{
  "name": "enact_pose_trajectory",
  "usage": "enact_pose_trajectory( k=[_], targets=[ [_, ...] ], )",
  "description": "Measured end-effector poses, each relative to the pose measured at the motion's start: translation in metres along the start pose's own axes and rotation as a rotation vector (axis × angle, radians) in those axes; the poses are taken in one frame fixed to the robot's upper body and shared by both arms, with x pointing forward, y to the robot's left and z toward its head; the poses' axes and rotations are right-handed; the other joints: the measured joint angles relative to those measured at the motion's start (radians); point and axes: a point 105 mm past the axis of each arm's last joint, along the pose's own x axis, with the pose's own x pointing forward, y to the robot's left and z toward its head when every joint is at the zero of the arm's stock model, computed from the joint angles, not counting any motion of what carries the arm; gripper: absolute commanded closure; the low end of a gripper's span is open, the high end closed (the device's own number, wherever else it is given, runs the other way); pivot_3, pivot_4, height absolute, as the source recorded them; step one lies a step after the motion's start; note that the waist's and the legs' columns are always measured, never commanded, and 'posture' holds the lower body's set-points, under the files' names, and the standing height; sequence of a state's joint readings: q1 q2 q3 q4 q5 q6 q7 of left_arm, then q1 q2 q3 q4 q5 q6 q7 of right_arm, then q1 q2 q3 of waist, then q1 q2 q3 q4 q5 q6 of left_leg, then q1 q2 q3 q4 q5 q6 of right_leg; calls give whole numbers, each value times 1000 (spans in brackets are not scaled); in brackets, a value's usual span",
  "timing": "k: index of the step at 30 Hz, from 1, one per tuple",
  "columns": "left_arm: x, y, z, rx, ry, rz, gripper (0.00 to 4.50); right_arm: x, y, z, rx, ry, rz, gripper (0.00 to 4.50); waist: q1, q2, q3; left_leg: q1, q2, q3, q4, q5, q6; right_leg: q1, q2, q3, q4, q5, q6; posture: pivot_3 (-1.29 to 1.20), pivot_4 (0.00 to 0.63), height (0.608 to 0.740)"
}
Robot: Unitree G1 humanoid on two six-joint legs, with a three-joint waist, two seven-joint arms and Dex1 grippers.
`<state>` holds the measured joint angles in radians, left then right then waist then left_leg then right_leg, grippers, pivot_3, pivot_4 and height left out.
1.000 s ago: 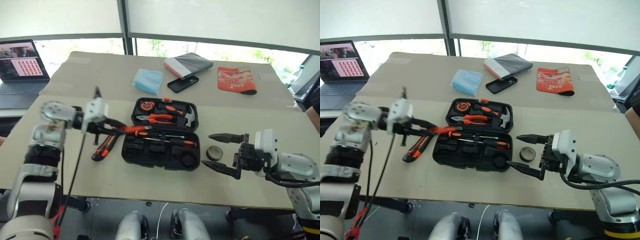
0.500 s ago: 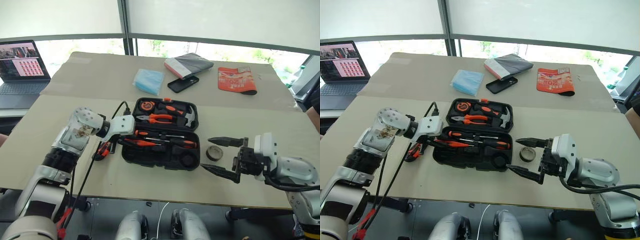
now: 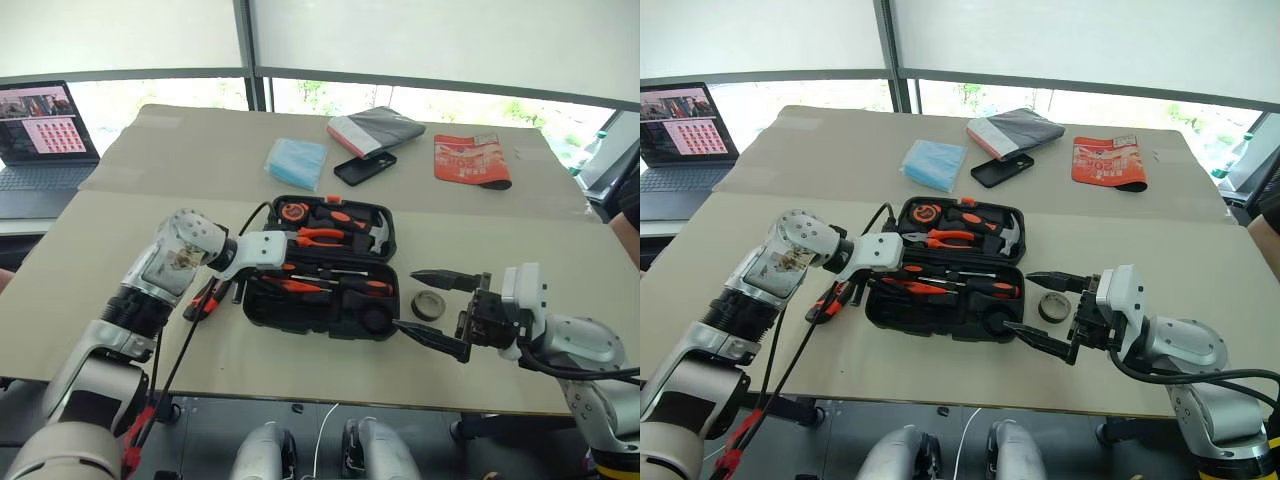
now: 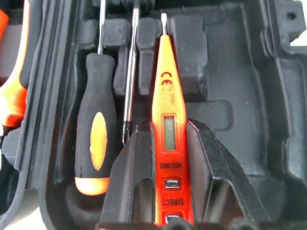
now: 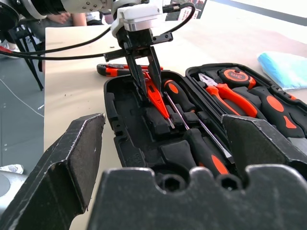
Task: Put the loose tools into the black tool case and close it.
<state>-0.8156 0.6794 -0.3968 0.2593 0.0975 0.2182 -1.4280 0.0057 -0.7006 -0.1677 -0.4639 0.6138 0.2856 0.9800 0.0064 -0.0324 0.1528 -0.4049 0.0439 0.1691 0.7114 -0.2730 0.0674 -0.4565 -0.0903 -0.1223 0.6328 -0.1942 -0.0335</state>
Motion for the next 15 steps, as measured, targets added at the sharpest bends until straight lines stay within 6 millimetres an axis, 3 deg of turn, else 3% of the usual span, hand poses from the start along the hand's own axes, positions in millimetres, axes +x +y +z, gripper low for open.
enact_pose_trajectory(
  k=[7, 9, 15],
  targets=[
    [2, -1, 0, 3, 35, -4, 3930, 3, -1, 3, -11, -12, 6, 0, 0, 0, 0, 0, 0, 0, 0, 0, 0, 0, 0, 0, 0, 0, 0, 0, 150, 740],
    [2, -2, 0, -15, 18, -5, 3039, 4, -1, 4, -12, -14, 8, 0, 1, 0, 0, 0, 0, 0, 0, 0, 0, 0, 0, 0, 0, 0, 0, 0, 150, 740],
    [6, -13, 11, -41, -168, -41, 925, 7, 1, 2, 1, -24, 20, 0, 8, 0, 0, -2, 0, 0, 2, 1, -1, 0, -1, -1, 0, 0, 0, 0, 150, 740]
  ],
)
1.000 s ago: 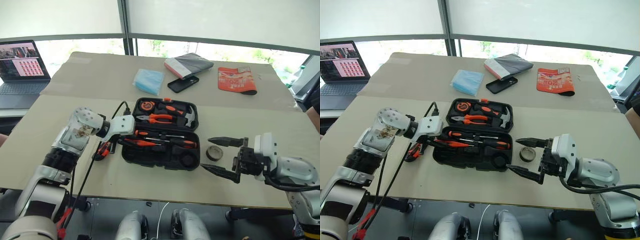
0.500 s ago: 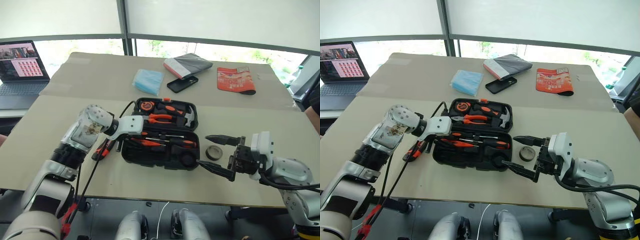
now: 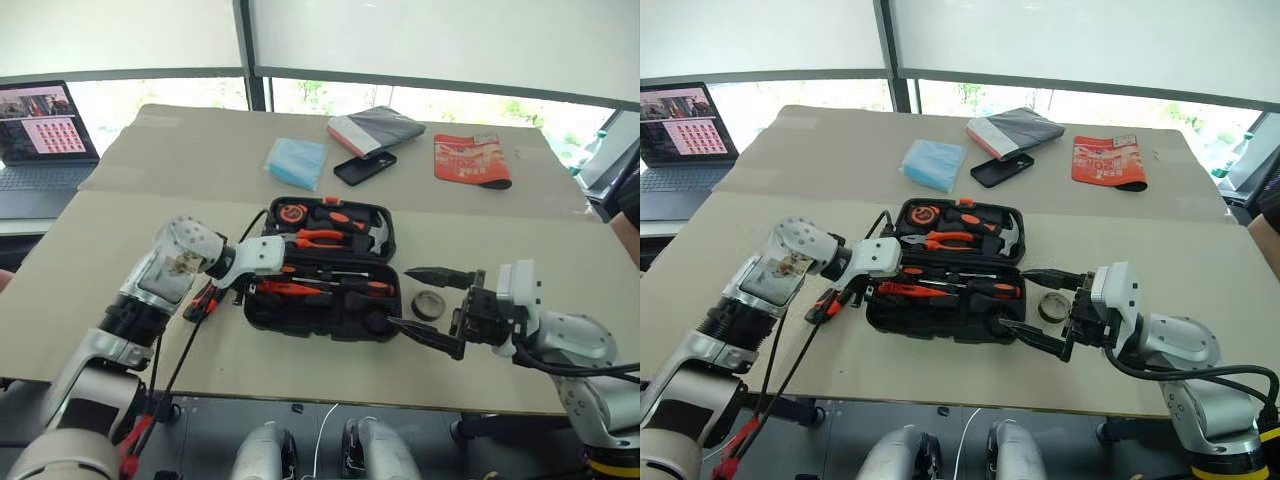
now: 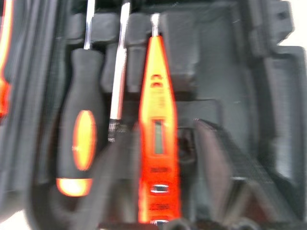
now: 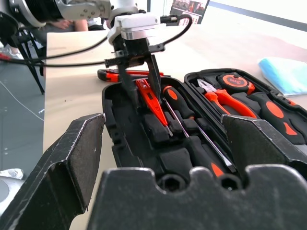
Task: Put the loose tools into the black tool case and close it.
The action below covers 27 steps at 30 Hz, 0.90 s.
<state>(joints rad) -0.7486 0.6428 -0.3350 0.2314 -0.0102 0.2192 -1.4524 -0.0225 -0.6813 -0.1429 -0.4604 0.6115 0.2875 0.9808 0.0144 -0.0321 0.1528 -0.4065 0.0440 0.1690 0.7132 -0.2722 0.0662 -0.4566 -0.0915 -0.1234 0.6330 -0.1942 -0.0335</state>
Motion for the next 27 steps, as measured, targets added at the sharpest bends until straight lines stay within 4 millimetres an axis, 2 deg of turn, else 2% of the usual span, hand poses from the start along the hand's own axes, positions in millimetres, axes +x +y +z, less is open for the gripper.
enact_pose_trajectory(
  k=[1, 4, 8, 12, 19, 27],
  targets=[
    [-2, -1, 7, 26, -55, -11, 692, 1, 1, 0, 2, 0, 5, 0, 2, 0, 0, -1, 0, 0, 1, 0, 0, 0, 0, 0, 0, 0, 0, 0, 150, 740],
    [-19, 4, 22, 35, -188, 29, 692, -1, 3, -3, 19, 6, 8, 0, 0, 0, 0, 0, 0, 0, 1, 0, 1, 0, -1, 0, 0, 0, 0, 0, 150, 740],
    [-33, 10, 23, 14, -269, 101, 692, -4, 4, -8, 36, 24, 15, 0, -2, 0, 0, 1, 0, 0, 1, 0, 0, 1, 0, 0, 0, 0, 1, 0, 150, 740],
    [-23, 9, 20, -40, -341, 115, 1757, -1, 1, -5, 29, 10, 17, 0, -2, 0, 0, 1, 0, 0, 1, 0, 0, 1, 0, 1, 1, 0, 1, 0, 150, 740],
    [-6, 10, -3, -113, -317, 131, 4416, 1, 1, -5, 25, 7, 21, 0, -2, 0, 0, 0, 0, 0, 1, 0, 0, 1, 0, 0, 0, 1, 1, 0, 150, 740],
    [3, 5, -15, -109, -256, 119, 4463, 0, 1, -5, 31, 10, 20, 0, -3, 0, 0, 1, 0, 0, 1, 0, 0, 1, 0, 0, 0, 1, 1, 0, 150, 740]
  ],
)
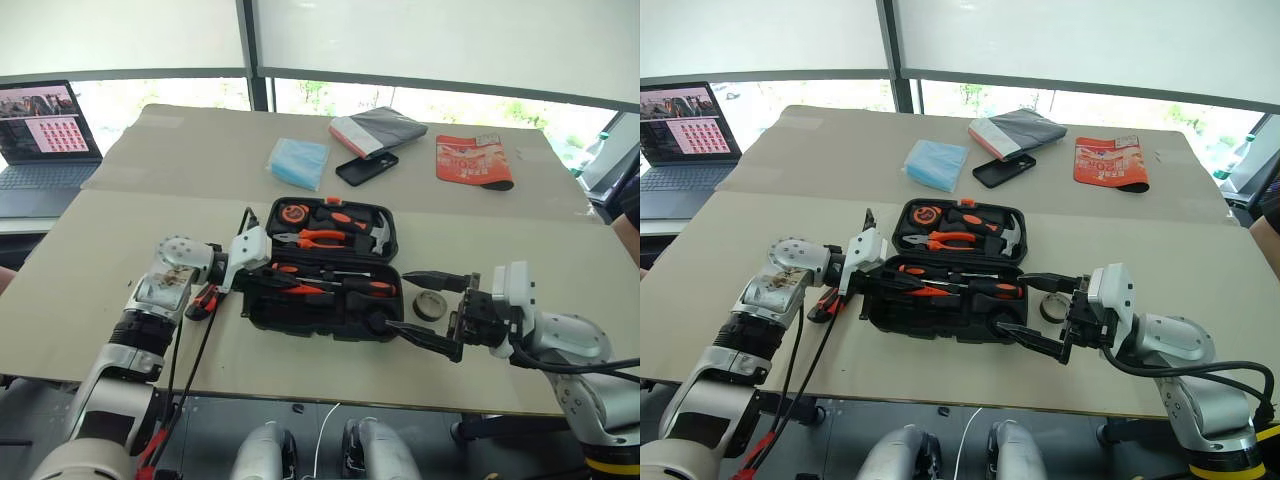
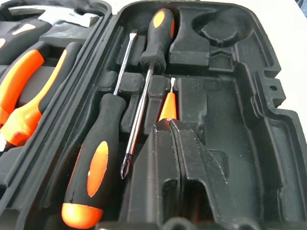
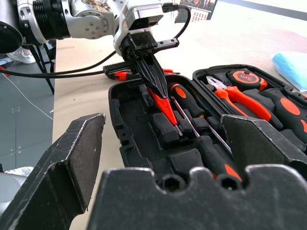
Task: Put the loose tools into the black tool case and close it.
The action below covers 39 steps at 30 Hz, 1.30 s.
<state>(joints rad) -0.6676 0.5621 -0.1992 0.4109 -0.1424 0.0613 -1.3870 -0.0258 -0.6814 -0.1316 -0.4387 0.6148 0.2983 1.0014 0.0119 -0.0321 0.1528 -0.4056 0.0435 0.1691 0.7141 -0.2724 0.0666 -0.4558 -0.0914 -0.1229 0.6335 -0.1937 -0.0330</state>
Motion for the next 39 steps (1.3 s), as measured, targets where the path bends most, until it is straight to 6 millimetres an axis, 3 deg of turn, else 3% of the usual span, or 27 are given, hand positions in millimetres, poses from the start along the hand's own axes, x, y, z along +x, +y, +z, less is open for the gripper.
enact_pose_trajectory(
  k=[16, 18, 20, 23, 26, 29, 35, 37, 39],
  targets=[
    [1, 2, -12, -81, -59, 123, 4463, -1, 2, 3, 13, -23, -3, 0, -9, 3, -2, 4, 1, 0, 0, -2, 3, 1, -1, 2, 3, 0, 0, 0, 150, 740],
    [-16, 3, -13, -172, -125, 187, 3968, -1, 1, 3, 7, -29, -4, 0, -17, 3, -2, 3, 2, 0, 0, -2, 3, 0, -2, 3, 3, 0, 0, 0, 150, 740],
    [-47, 6, -17, -233, -152, 276, 3472, -5, -5, 6, -20, -65, -34, 0, -22, 3, -2, 2, 3, 0, -1, 1, -2, -1, -1, 1, 3, 0, -1, 0, 150, 740],
    [-90, 8, -15, -250, -186, 410, 2367, -12, -10, 7, -56, -103, -55, 0, -21, 3, -1, 3, 3, 0, -1, 1, -2, -1, -2, 1, 4, -1, -1, 0, 150, 740],
    [-153, -10, -41, -330, -126, 616, 1304, -27, -14, -3, -90, -86, -62, 0, -28, 3, -1, 5, 3, 1, -3, 0, -3, 0, -2, 3, 1, -1, -1, 0, 150, 740],
    [-186, -38, -70, -432, -70, 749, 131, -32, -18, -8, -125, -85, -65, 0, -24, 5, -1, 4, 3, 1, -3, 0, -3, 0, -5, 2, 0, -1, -1, 0, 150, 740],
    [-230, -95, -110, -607, 120, 883, 55, -28, -15, -9, -176, -86, -17, 0, -3, 6, 0, 5, 3, -1, -4, -9, -12, -2, -7, 0, -3, -5, -7, 0, 150, 740],
    [-231, -100, -109, -628, 122, 887, 55, -27, -15, -13, -165, -85, -15, 0, 4, 7, 1, 5, 3, -1, -4, -9, -13, -2, -9, -1, -3, -5, -8, 0, 150, 740],
    [-225, -92, -99, -609, 79, 893, 55, -22, -14, -14, -161, -89, 3, 0, 13, 8, 1, 5, 3, -1, -4, -9, -13, -2, -10, -1, -3, -5, -8, 0, 150, 740]
  ],
)
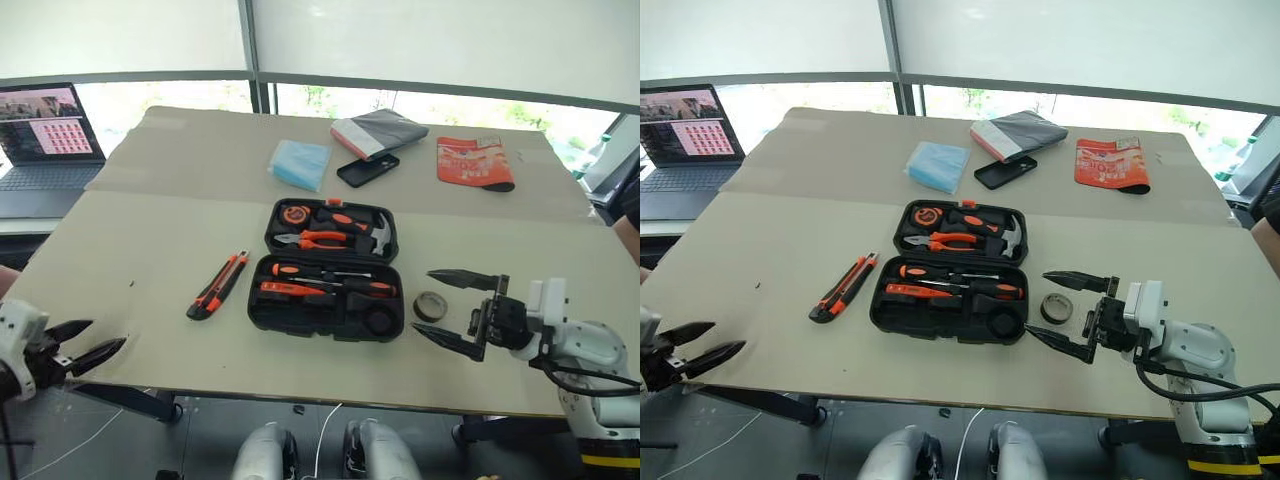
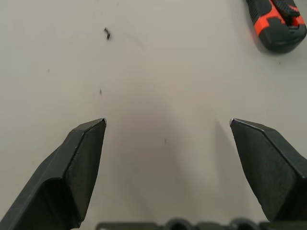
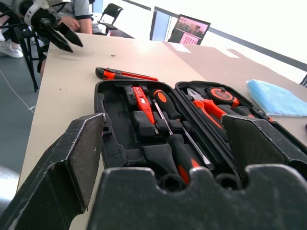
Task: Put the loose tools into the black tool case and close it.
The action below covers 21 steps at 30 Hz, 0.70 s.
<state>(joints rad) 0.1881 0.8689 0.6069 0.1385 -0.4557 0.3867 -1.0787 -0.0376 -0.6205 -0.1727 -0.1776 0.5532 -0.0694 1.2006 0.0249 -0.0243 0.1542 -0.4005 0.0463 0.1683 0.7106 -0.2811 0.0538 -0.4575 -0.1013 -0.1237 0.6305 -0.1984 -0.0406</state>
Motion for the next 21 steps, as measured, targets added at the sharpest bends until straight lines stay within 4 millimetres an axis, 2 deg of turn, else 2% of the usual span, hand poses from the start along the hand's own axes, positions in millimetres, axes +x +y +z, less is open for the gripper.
enact_pose_trajectory(
  k=[4, 6, 8, 10, 13, 15, 17, 21],
  targets=[
    [32, -29, 44, 30, -81, -100, 55, 16, -4, 13, -40, -44, 43, 0, 2, 0, 0, 0, -1, 0, 0, 1, -2, 2, 0, 1, 1, 3, 4, 0, 150, 740],
    [49, -42, 54, 27, -55, -115, 55, 25, -2, 24, -64, -81, 73, 0, -3, 0, 0, -1, -1, 1, 0, 1, -2, 3, 1, 1, 2, 4, 6, 0, 150, 740],
    [58, -48, 55, 7, -29, -113, 55, 29, 0, 25, -57, -85, 85, 0, -13, 0, 0, -1, -1, 1, -1, 2, -2, 3, 5, 2, 2, 4, 6, 0, 150, 740],
    [76, -55, 59, -13, -26, -96, 55, 35, 3, 25, -39, -93, 95, 0, -15, 0, 0, -1, 0, 1, -1, 6, 4, 3, 7, 2, 3, 4, 5, 0, 150, 740],
    [108, -77, 56, -12, -6, -114, 55, 46, 7, 30, -35, -118, 122, 0, -14, 0, 0, 0, -1, 3, -1, 7, 3, 3, 9, 3, 3, 4, 5, 0, 150, 740],
    [123, -88, 50, -40, 6, -114, 55, 46, 7, 31, -32, -117, 122, 0, -14, 0, 0, 0, -1, 3, 0, 8, 3, 3, 9, 3, 3, 4, 5, 0, 150, 740],
    [129, -91, 47, -50, 22, -100, 55, 46, 6, 30, -29, -115, 118, 0, -16, 0, 0, 0, 0, 3, 0, 8, 3, 3, 9, 3, 4, 4, 5, 0, 150, 740],
    [136, -87, 47, 9, 50, -46, 1198, 47, 5, 30, -25, -114, 103, 0, -13, 1, 0, 1, 0, 2, -1, 8, 2, 3, 8, 4, 4, 4, 5, 0, 150, 740]
  ],
)
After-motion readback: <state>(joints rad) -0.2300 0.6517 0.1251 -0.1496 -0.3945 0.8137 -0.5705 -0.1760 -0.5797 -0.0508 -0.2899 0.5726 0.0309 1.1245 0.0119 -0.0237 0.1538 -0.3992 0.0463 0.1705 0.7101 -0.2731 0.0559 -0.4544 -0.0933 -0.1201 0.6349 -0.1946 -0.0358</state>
